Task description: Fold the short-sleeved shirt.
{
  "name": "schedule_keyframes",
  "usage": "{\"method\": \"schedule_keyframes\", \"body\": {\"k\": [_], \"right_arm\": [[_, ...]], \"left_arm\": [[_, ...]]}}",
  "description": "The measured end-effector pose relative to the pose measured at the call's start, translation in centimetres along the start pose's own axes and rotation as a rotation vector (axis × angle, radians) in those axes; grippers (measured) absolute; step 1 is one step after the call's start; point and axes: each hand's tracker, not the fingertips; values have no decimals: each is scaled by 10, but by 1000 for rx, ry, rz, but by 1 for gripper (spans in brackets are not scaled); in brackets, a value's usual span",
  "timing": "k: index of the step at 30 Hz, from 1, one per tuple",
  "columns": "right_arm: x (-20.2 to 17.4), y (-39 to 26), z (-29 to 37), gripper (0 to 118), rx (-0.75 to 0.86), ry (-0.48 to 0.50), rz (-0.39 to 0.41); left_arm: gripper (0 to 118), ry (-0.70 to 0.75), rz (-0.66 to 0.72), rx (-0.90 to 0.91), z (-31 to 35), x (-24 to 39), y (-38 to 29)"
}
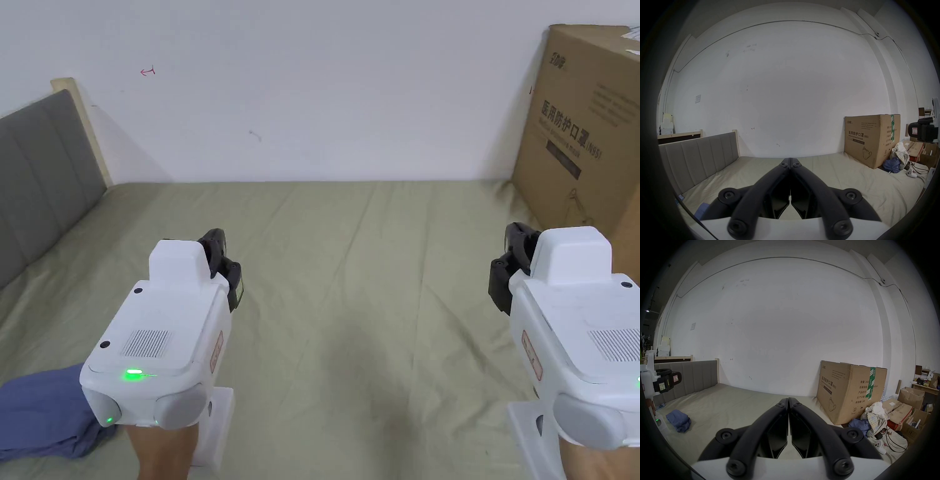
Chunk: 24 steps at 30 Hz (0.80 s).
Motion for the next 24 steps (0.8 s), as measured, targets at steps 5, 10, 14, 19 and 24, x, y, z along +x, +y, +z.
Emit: {"method": "schedule_keyframes", "body": {"k": [5, 10, 14, 19, 24], "right_arm": [[-1, 1, 1, 0, 2, 2, 0], [-2, 2, 1, 0, 3, 3, 4], [-3, 2, 1, 0, 3, 2, 4], [-3, 2, 1, 0, 3, 5, 6], [-4, 3, 1, 0, 5, 6, 3]], "left_arm": [[0, 3, 3, -2, 0, -1, -1], [0, 3, 7, -4, -1, -2, -2], [0, -3, 5, 0, 1, -3, -3], [0, -1, 2, 3, 1, -3, -2], [0, -1, 3, 2, 0, -4, -3]]}}
